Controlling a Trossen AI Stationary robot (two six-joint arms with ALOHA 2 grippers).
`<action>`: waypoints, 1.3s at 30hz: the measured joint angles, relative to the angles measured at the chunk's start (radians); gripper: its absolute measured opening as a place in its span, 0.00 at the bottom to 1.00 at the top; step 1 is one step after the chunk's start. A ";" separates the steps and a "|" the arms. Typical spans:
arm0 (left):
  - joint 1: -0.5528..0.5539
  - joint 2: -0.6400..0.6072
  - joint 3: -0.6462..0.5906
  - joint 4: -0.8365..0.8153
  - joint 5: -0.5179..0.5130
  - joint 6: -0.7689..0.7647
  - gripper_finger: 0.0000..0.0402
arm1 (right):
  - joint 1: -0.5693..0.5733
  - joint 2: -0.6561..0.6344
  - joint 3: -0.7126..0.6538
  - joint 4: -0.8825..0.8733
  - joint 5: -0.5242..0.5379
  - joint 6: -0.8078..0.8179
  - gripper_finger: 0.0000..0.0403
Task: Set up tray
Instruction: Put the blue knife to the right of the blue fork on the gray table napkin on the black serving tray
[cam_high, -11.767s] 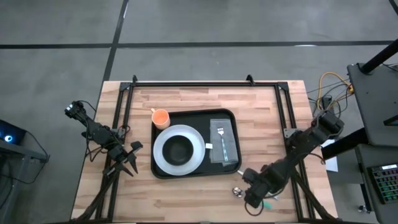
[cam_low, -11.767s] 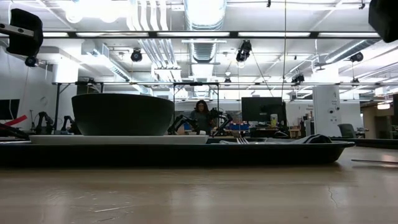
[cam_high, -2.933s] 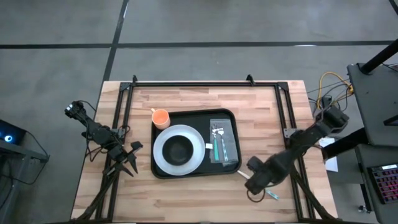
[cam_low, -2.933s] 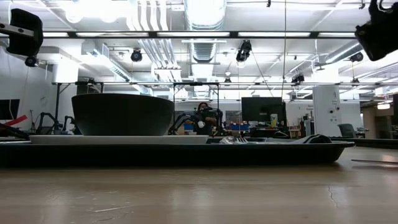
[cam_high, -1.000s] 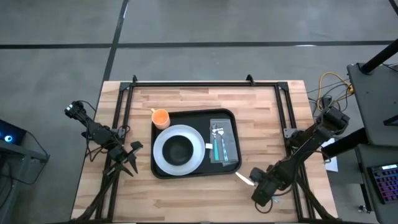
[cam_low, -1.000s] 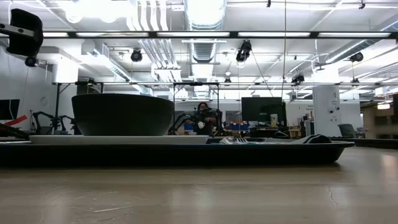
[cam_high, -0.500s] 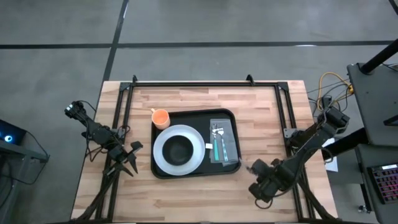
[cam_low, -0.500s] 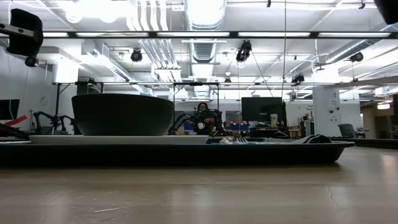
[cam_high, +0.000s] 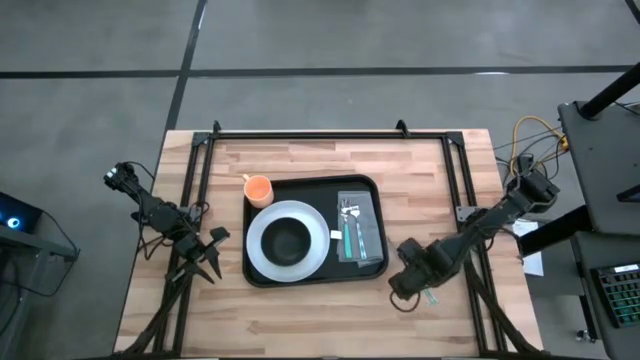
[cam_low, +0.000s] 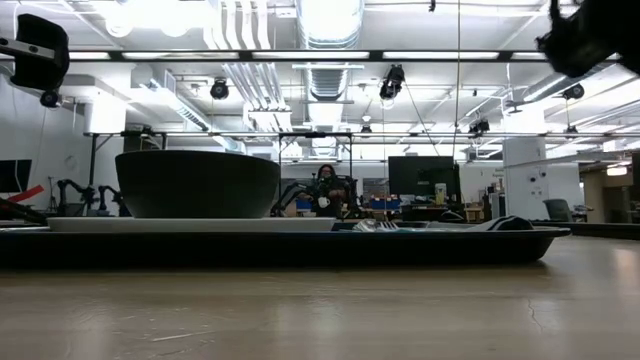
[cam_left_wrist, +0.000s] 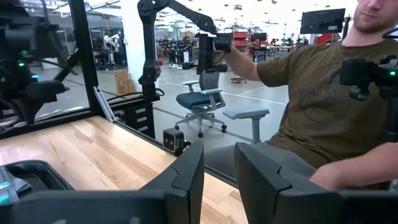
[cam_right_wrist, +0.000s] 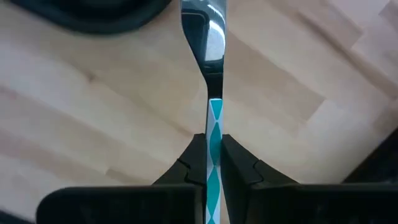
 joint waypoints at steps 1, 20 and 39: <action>0.000 0.000 0.000 0.000 0.000 0.000 0.18 | -0.014 0.000 -0.006 0.000 0.000 -0.010 0.03; 0.000 0.000 0.000 0.000 0.000 0.000 0.18 | -0.196 0.000 -0.027 0.010 0.004 -0.091 0.03; 0.000 0.000 0.000 0.000 0.000 0.000 0.18 | -0.375 0.085 -0.031 0.201 0.023 -0.059 0.03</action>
